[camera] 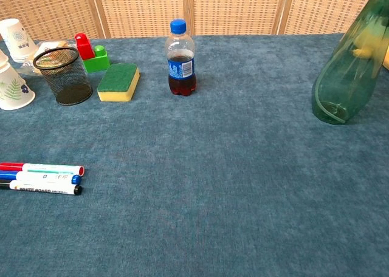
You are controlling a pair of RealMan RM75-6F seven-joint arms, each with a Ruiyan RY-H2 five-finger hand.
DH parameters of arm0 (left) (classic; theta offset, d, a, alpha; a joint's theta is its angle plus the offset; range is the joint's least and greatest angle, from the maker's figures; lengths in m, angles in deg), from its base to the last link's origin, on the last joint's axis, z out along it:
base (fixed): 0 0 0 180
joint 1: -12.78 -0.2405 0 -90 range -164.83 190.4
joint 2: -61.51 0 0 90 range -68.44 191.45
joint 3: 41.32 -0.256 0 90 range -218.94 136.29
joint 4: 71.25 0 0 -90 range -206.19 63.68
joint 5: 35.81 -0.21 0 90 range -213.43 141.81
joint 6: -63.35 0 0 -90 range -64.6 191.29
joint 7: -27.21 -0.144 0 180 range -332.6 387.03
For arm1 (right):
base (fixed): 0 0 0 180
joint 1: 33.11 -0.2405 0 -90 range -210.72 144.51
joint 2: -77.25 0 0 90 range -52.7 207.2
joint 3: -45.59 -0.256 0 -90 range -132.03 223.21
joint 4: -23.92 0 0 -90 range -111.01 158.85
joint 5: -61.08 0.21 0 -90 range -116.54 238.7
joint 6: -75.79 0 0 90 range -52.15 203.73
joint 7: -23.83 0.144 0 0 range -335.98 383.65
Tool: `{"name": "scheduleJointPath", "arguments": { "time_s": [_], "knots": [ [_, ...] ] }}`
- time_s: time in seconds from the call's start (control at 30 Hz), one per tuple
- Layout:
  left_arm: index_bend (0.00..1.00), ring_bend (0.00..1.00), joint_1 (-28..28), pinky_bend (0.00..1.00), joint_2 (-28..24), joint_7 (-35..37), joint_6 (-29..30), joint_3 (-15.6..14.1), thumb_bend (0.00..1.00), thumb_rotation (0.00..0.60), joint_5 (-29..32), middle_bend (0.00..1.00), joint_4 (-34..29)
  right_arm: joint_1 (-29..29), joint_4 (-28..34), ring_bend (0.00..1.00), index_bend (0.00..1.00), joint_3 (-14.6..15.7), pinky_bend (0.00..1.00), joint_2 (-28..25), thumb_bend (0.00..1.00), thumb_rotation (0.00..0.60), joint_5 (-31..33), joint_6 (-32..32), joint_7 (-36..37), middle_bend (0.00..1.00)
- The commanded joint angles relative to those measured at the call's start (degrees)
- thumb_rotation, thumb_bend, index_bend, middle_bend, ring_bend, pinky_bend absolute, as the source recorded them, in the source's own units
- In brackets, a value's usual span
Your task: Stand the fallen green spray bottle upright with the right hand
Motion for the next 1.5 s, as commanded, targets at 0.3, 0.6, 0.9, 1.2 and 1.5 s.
{"name": "scheduleJointPath", "arguments": {
  "time_s": [0.3, 0.6, 0.9, 1.2, 1.5],
  "knots": [
    [0.36, 0.27, 0.17, 0.29, -0.17, -0.53, 0.12, 0.02, 0.31, 0.6, -0.32, 0.27, -0.62, 2.77, -0.49, 0.07, 0.14, 1.08, 0.03, -1.35, 0.24, 0.153, 0.15, 1.41, 1.56, 0.26],
    [0.36, 0.27, 0.17, 0.3, -0.16, -1.11, 0.19, -0.14, 0.31, 0.6, -0.46, 0.27, -1.29, 7.89, 0.89, 0.07, 0.13, 1.91, 0.03, -5.36, 0.24, 0.149, 0.06, 5.97, 3.91, 0.26],
    [0.37, 0.27, -1.32, 0.3, -0.21, -0.3, 0.56, -0.97, 0.31, 0.6, 1.02, 0.27, -0.73, 12.05, 2.87, 0.11, 0.14, 3.67, 0.08, -11.91, 0.28, 0.294, 0.34, 7.01, -0.46, 0.27],
    [0.38, 0.27, -2.78, 0.31, 0.72, 1.25, 0.34, -1.66, 0.31, 0.6, 2.92, 0.28, 0.73, 13.9, 4.77, 0.16, 0.17, 6.78, 0.21, -17.13, 0.35, 0.6, 2.94, 3.72, -24.03, 0.27],
    [0.38, 0.28, -4.08, 0.32, 1.5, 0.91, 1.39, -1.88, 0.31, 0.6, 3.49, 0.28, 1.29, 15.02, 10.43, 0.12, 0.16, 7.08, 0.21, -20.04, 0.35, 0.6, 7.18, 2.83, -40.05, 0.27]
  ]
}}
